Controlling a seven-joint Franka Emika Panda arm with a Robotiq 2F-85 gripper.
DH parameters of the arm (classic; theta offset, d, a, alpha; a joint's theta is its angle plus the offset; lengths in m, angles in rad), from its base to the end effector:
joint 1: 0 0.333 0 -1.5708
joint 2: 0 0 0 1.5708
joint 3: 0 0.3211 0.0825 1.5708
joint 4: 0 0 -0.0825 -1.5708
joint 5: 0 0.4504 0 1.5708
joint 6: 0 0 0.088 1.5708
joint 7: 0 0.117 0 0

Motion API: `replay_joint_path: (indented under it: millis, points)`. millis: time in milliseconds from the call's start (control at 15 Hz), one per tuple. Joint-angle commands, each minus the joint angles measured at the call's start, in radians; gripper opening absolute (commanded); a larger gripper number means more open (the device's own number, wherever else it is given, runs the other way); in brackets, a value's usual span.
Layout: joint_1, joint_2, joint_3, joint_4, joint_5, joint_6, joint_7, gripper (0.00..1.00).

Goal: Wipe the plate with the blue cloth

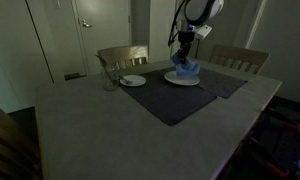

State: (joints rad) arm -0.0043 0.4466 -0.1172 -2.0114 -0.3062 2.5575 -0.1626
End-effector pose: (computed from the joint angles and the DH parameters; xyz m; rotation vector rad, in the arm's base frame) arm 0.6563 -0.0774 0.1838 2.8649 0.4375 0.0912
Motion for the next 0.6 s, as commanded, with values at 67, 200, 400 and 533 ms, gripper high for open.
replay_joint_path:
  millis: [67, 200, 400, 533]
  points:
    - [0.000, -0.028, -0.019, -0.105, -0.022, 0.083, 0.079, 0.03]
    - [0.002, -0.025, -0.016, -0.132, -0.010, 0.094, 0.101, 0.03]
    - [0.003, -0.021, -0.004, -0.166, 0.008, 0.110, 0.123, 0.03]
    - [0.001, -0.017, 0.009, -0.181, 0.024, 0.116, 0.129, 0.03]
